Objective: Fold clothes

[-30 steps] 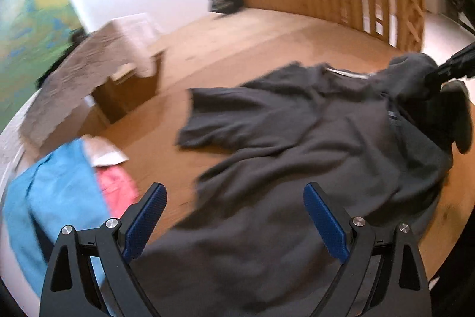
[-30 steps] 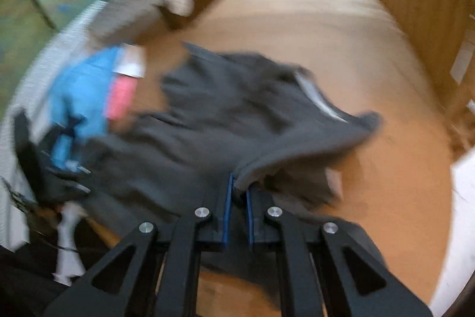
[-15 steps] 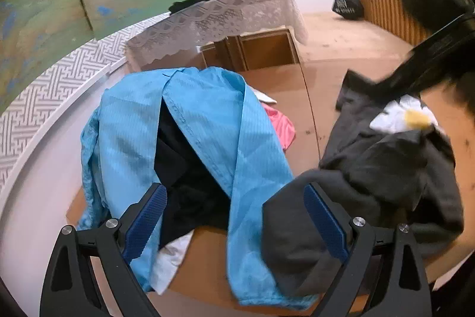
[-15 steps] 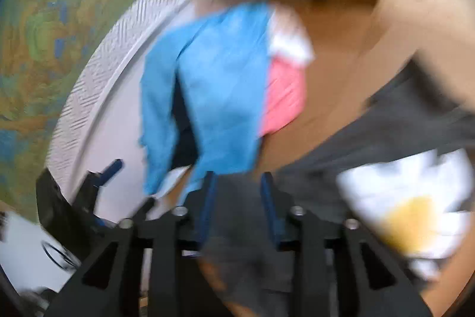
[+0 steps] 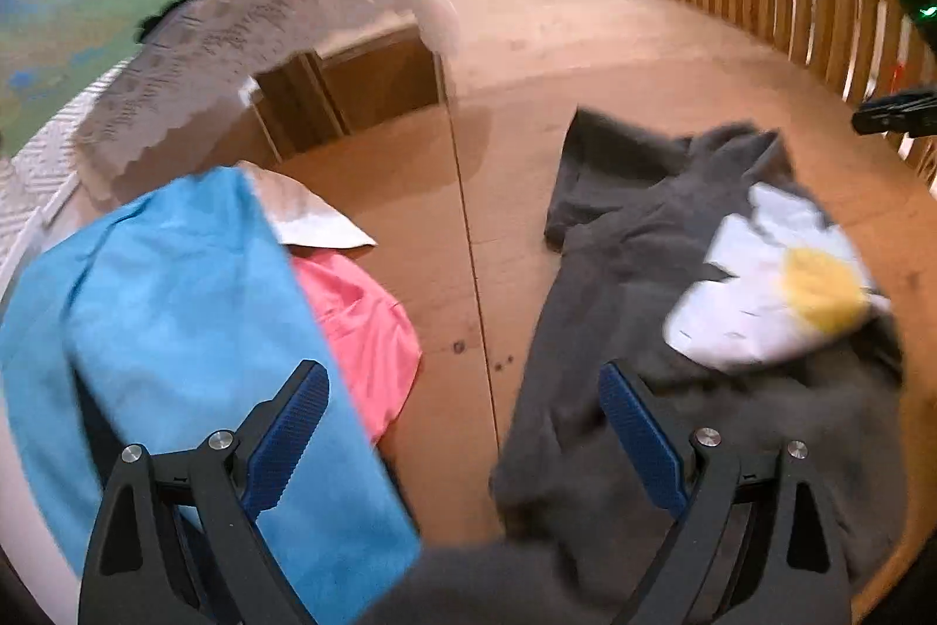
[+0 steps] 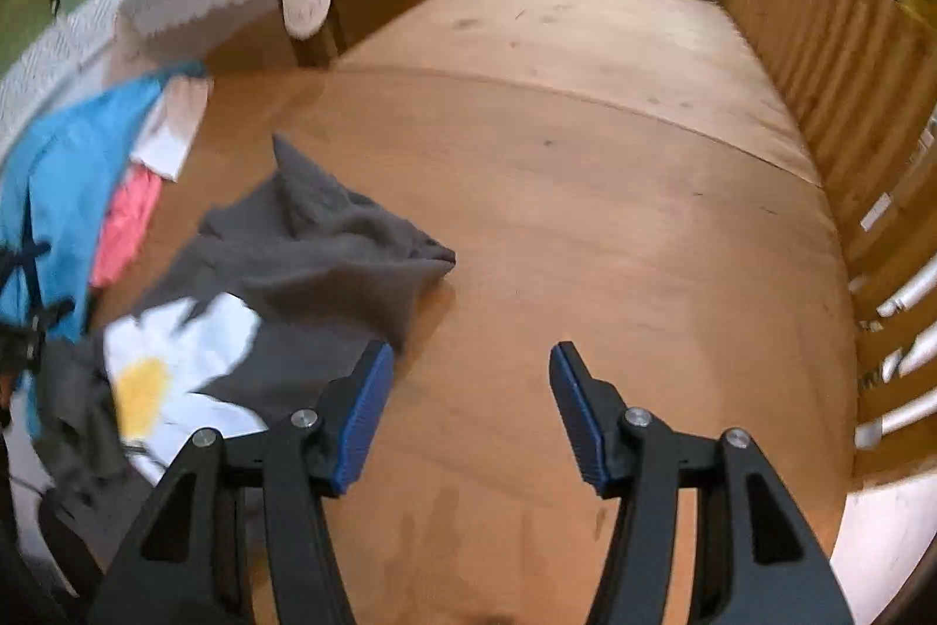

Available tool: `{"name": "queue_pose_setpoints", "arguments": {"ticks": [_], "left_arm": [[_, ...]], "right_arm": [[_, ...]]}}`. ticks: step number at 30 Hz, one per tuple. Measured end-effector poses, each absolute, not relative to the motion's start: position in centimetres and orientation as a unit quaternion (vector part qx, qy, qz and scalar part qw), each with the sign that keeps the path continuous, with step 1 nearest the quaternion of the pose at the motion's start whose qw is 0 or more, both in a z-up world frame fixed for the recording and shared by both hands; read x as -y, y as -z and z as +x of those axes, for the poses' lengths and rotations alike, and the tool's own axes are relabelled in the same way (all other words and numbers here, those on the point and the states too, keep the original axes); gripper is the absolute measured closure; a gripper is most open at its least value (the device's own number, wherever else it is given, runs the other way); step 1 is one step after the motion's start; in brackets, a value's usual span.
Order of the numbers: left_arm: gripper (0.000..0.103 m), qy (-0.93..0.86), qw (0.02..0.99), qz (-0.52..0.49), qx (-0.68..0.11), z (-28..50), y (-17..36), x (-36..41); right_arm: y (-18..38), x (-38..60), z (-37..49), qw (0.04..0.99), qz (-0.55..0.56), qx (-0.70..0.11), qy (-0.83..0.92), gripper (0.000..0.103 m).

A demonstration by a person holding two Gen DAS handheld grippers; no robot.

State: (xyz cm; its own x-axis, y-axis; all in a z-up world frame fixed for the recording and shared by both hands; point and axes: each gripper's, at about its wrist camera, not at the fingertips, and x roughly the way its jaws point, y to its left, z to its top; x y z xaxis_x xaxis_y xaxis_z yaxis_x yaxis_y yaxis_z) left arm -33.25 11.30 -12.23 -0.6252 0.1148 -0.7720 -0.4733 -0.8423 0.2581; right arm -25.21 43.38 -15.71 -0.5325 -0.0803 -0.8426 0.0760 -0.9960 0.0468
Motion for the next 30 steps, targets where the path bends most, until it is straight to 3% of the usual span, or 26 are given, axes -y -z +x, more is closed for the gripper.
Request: {"name": "queue_pose_setpoints", "arguments": {"ticks": [8,13,15,16,17,19,24,30], "left_arm": [[0.009,-0.822,0.195,-0.472,-0.253,-38.6,17.7,-15.6],[0.013,-0.806,0.219,-0.491,-0.248,-39.3,18.7,-16.4],[0.028,-0.801,0.237,-0.493,-0.241,-39.2,18.6,-16.6],[0.046,-0.797,0.254,-0.495,-0.236,-38.8,18.5,-16.9],[0.071,-0.792,0.271,-0.497,-0.23,-38.5,18.5,-17.1],[0.099,-0.782,0.302,-0.499,-0.22,-37.7,18.3,-17.5],[0.1,-0.786,0.322,-0.484,-0.21,-36.2,17.7,-17.8],[0.1,-0.824,0.315,-0.456,-0.115,-35.1,12.5,-11.3]], "right_arm": [[18.2,-42.4,-28.8,0.125,0.479,-0.009,0.869,0.048],[18.2,-41.2,-30.0,0.156,0.478,-0.081,0.861,0.048],[18.2,-40.9,-30.3,0.169,0.474,-0.106,0.858,0.048],[18.2,-40.7,-30.5,0.176,0.472,-0.117,0.856,0.047],[18.2,-40.6,-30.7,0.183,0.47,-0.129,0.854,0.047],[18.2,-40.6,-30.8,0.194,0.464,-0.15,0.851,0.046],[18.6,-40.8,-32.2,0.237,0.455,-0.16,0.843,0.046],[18.9,-41.7,-35.1,0.278,0.47,-0.067,0.835,0.046]]}}
